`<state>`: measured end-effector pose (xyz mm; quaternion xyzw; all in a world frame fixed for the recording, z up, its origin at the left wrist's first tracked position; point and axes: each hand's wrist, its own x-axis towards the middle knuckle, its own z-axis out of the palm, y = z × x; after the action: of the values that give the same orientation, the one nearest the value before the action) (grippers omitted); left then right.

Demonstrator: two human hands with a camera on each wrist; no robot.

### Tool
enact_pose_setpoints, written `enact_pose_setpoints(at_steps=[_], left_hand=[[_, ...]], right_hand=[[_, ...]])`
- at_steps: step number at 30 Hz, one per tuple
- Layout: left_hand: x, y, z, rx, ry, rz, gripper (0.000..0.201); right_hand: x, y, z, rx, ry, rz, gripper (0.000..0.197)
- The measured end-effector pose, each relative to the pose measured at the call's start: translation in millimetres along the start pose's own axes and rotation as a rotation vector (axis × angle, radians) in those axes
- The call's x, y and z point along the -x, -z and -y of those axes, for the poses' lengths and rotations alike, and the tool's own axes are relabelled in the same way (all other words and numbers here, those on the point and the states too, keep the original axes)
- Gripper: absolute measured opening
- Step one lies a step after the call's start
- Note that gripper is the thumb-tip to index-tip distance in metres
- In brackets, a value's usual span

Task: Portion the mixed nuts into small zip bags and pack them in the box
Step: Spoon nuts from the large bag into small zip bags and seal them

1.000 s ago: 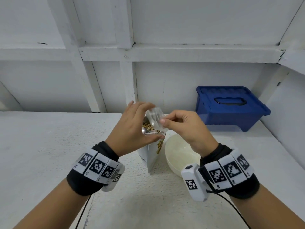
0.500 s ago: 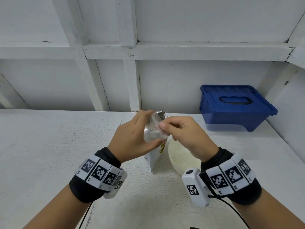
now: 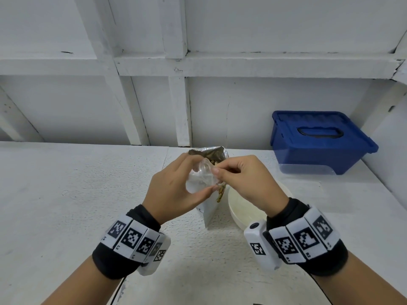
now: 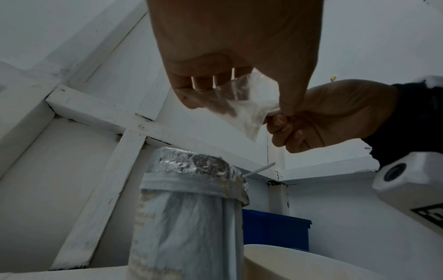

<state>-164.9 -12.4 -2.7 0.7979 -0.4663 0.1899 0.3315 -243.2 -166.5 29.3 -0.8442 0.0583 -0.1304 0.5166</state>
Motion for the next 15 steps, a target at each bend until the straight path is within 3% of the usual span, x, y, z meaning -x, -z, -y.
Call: enact_pose_setpoints(at_steps=[5,9,12,15], left_hand=[[2.4,-1.0,0.9,-0.023,0.024,0.048,0.051],[2.4,1.5,2.4,-0.003,0.005,0.096,0.055],[0.5,7.2,2.9,-0.042,-0.03,0.168,0.06],[1.3,7.1,0.8,-0.057,-0.024,0.185,0.064]], right_hand=[[-1.6,-7.2,5.6,0.283,0.028,-0.035,0.01],[-7.3,-6.9,7.2,0.133,-0.088,0.149,0.015],[-8.3,-5.7,6.4,0.233,-0.09,0.271,0.021],[-8.6,-6.1,8.5,0.35,-0.066,0.299,0.024]])
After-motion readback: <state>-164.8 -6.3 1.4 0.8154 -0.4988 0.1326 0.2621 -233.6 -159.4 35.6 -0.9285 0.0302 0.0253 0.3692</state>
